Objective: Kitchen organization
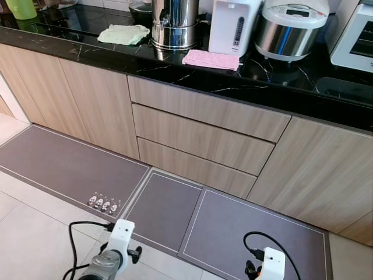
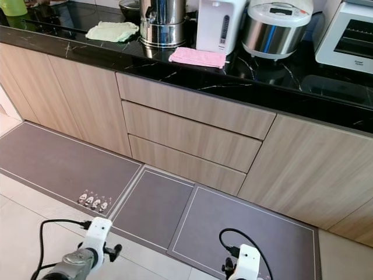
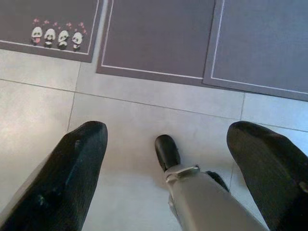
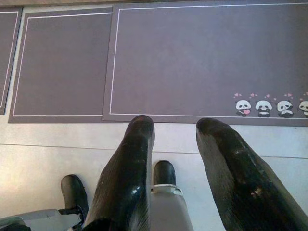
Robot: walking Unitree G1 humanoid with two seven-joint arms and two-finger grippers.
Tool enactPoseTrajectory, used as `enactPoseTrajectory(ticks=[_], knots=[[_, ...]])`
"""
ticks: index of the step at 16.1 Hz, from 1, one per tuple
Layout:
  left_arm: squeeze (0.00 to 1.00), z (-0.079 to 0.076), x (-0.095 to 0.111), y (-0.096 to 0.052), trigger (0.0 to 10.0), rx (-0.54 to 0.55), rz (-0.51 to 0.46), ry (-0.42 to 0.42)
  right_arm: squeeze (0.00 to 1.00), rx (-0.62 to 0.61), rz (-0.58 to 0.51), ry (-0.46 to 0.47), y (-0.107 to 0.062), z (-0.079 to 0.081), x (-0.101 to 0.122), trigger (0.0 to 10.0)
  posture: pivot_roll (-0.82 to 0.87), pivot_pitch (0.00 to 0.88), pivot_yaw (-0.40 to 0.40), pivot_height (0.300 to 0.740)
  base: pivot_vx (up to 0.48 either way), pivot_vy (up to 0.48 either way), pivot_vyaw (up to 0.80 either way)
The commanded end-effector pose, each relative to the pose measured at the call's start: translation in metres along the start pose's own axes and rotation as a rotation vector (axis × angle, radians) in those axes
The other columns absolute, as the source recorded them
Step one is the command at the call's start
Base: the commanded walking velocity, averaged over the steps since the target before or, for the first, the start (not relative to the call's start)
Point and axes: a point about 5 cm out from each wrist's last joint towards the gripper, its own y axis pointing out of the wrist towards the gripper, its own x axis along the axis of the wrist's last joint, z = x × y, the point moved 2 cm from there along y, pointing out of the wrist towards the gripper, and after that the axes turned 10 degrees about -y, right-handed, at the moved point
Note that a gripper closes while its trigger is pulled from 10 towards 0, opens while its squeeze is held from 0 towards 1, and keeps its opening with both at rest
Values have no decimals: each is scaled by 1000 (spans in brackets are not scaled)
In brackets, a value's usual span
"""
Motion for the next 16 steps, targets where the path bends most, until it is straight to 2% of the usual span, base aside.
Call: enactPoseTrajectory(ticks=[1, 8, 11, 16], knots=[[0, -3, 6, 1, 10000, -8, -10, 22, 0, -2, 10, -8, 0, -1, 0, 10000, 209, 49, -77, 740, 0, 0, 0], [0, -12, 38, 4, 10000, -65, -83, 136, 0, 4, 11, 22, 1, 9, 0, 10000, 216, 44, -35, 740, 0, 0, 0], [0, -16, 33, 4, 10000, -79, -70, 161, 0, 0, 17, 31, 0, 10, -1, 10000, 215, 51, -33, 740, 0, 0, 0], [0, -19, 22, 4, 10000, -74, -51, 123, 0, 12, 25, 14, 1, 10, -2, 10000, 233, 57, -44, 740, 0, 0, 0]])
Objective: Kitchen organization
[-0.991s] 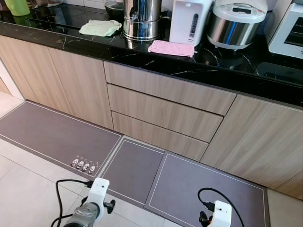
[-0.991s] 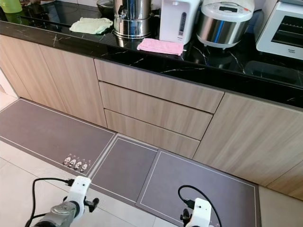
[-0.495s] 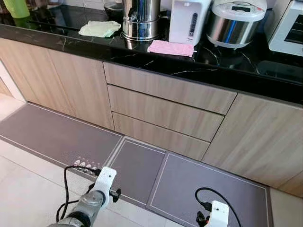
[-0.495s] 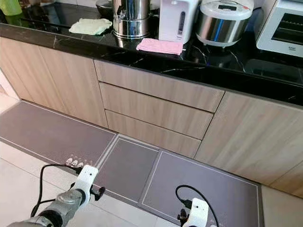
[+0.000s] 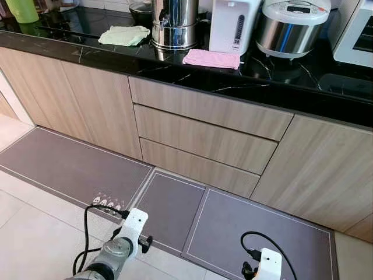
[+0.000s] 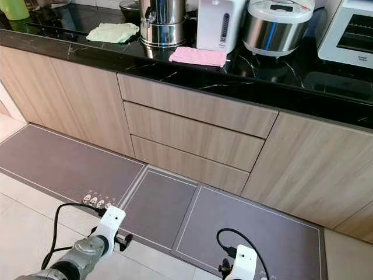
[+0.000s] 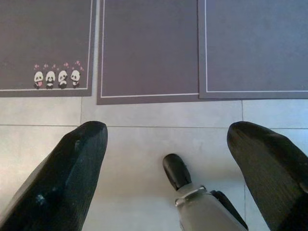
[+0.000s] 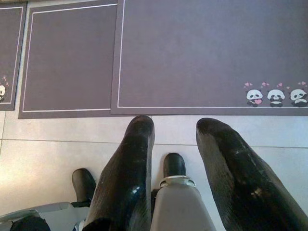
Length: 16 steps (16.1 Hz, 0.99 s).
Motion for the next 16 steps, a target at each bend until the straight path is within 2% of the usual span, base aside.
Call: enactPoseTrajectory(ticks=[1, 6, 16], knots=[[0, 1, -6, -1, 10000, 10, 16, -27, 0, 6, 1, 0, 1, 2, 1, 10000, 236, 54, -43, 740, 0, 0, 0], [0, 4, -11, -2, 10000, 27, 27, -52, 0, 11, 8, -5, 0, 1, 0, 10000, 242, 55, -47, 740, 0, 0, 0], [0, 1, -18, -3, 10000, 20, 44, -66, 0, 16, 28, -32, 0, -1, -2, 10000, 226, 71, -58, 740, 0, 0, -753]])
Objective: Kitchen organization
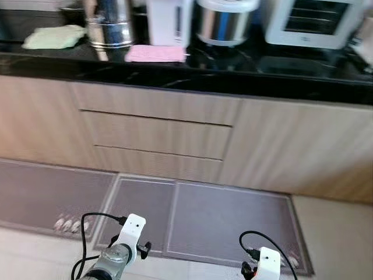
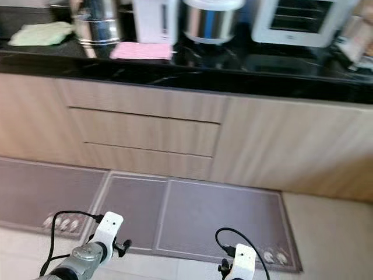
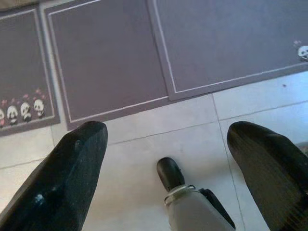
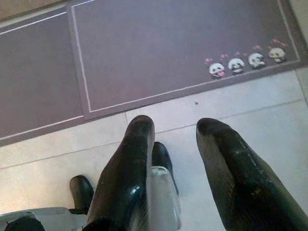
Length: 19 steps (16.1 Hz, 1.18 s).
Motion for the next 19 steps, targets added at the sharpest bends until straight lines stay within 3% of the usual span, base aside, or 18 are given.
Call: enactPoseTrajectory(ticks=[1, 9, 12, 14, 19], knots=[[0, 0, -5, 0, 10000, 5, 19, -21, 0, 0, 15, -6, -1, -1, -3, 10000, 225, 74, -59, 740, 0, 0, -744], [0, -2, -6, 0, 10000, -1, 23, -30, 0, 1, 16, -13, 0, -2, -3, 10000, 222, 74, -63, 740, 0, 0, -743], [0, -4, -6, 0, 10000, -9, 32, 11, 0, 2, 16, -15, 0, -2, -3, 10000, 223, 74, -64, 740, 0, 0, -744], [0, -4, -7, 0, 10000, -2, 34, 14, 0, 4, 16, -17, 0, -1, -3, 10000, 222, 75, -63, 740, 0, -480, -744], [0, -4, -11, -1, 10000, -11, 47, 15, 0, 4, 18, -21, -1, -2, -4, 10000, 218, 71, -64, 740, 0, 0, -744]])
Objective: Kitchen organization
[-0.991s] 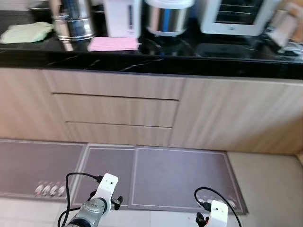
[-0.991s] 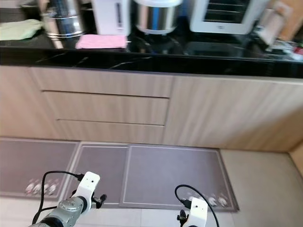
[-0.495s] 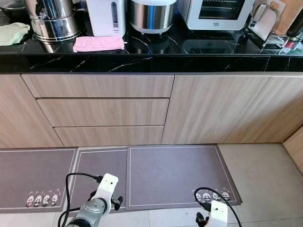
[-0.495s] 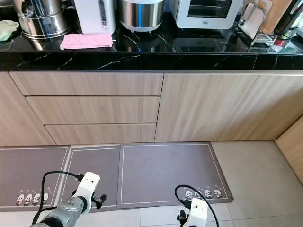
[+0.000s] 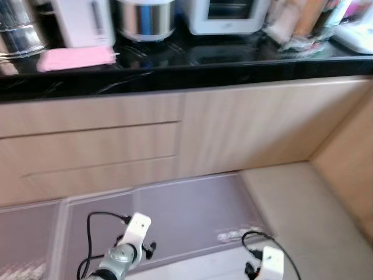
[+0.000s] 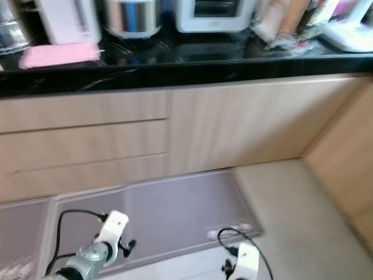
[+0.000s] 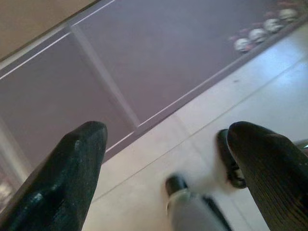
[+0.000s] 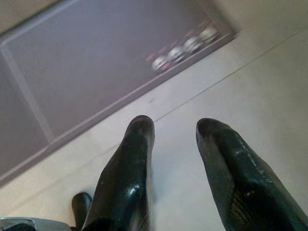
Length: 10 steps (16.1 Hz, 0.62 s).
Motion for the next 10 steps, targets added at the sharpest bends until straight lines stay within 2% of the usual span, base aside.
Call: enactPoseTrajectory(ticks=[1, 10], knots=[[0, 7, -12, -3, 10000, 16, 43, 4, 0, 12, 28, 4, -2, 5, -9, 10000, 217, 70, -65, 740, 0, 0, -738], [0, -1, -16, -2, 10000, -10, 45, -22, 0, 2, 31, -7, -2, -2, -10, 10000, 199, 75, -82, 740, 0, 0, -735]])
